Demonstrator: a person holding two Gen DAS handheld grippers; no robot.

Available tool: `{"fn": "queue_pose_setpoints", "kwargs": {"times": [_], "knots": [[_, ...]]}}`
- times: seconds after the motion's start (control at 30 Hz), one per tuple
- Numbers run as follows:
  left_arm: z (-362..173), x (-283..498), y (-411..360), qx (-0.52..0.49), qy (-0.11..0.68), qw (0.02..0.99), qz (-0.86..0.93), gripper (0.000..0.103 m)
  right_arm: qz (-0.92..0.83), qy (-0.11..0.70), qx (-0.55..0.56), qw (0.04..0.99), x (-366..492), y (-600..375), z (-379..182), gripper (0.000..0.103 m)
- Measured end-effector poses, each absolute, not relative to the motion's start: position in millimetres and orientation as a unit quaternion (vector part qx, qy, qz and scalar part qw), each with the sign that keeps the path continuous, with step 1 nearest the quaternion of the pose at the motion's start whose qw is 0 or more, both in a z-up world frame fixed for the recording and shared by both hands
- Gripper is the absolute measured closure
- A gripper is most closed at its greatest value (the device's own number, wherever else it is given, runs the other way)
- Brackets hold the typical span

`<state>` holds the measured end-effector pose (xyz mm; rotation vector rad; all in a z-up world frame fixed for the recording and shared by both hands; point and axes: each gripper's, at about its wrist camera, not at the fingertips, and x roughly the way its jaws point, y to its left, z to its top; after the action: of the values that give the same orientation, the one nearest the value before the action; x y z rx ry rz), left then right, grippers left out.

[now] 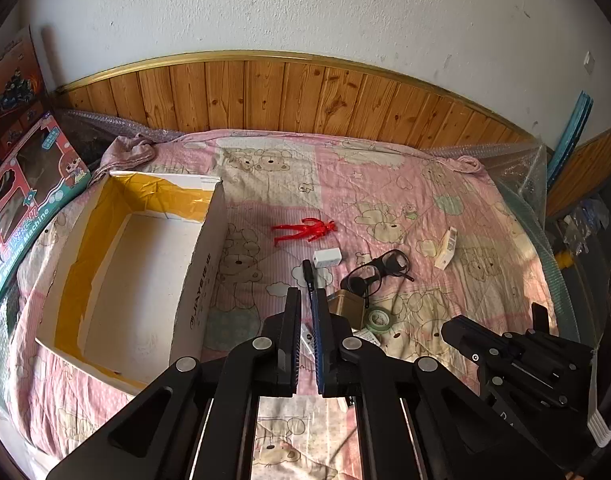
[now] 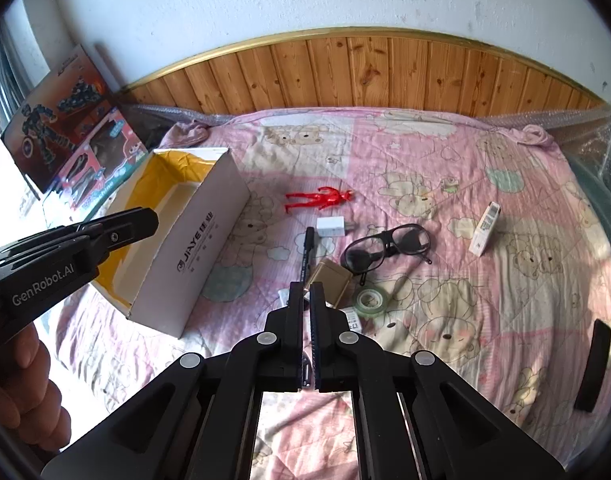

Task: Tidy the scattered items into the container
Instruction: 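Grasp the gold metal tin with the left tool while the right tool grasps the green tape roll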

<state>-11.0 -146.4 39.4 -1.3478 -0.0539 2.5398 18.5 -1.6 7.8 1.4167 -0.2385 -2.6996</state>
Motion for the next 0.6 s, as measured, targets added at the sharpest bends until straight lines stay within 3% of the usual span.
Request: {"fn": "queue_pose_setpoints", "kwargs": {"times": [0.27, 0.3, 0.37, 0.53, 0.6], "knots": [[21.7, -12.8, -142.3, -0.487, -0.014, 0.128, 0.864, 0.096, -0.881, -0.078, 0.465, 0.036, 16.4, -0.2, 1.0, 0.094], [19.8, -13.2, -140.7, -0.491, -0.010, 0.125, 0.862, 0.090, -0.881, -0.083, 0.465, 0.034, 15.7, 1.4, -1.0, 0.090], [16.7, -14.0, -138.8, -0.493, -0.006, 0.124, 0.861, 0.081, -0.878, -0.095, 0.468, 0.032, 13.6, 5.5, -5.9, 0.061], [5.2, -18.5, -133.7, -0.505, 0.004, 0.124, 0.854, 0.066, -0.861, -0.138, 0.488, 0.035, 6.3, 17.5, -25.4, 0.059], [-1.4, -21.6, -131.1, -0.512, 0.006, 0.125, 0.850, 0.064, -0.853, -0.154, 0.498, 0.037, 2.3, 23.6, -35.2, 0.059]]}}
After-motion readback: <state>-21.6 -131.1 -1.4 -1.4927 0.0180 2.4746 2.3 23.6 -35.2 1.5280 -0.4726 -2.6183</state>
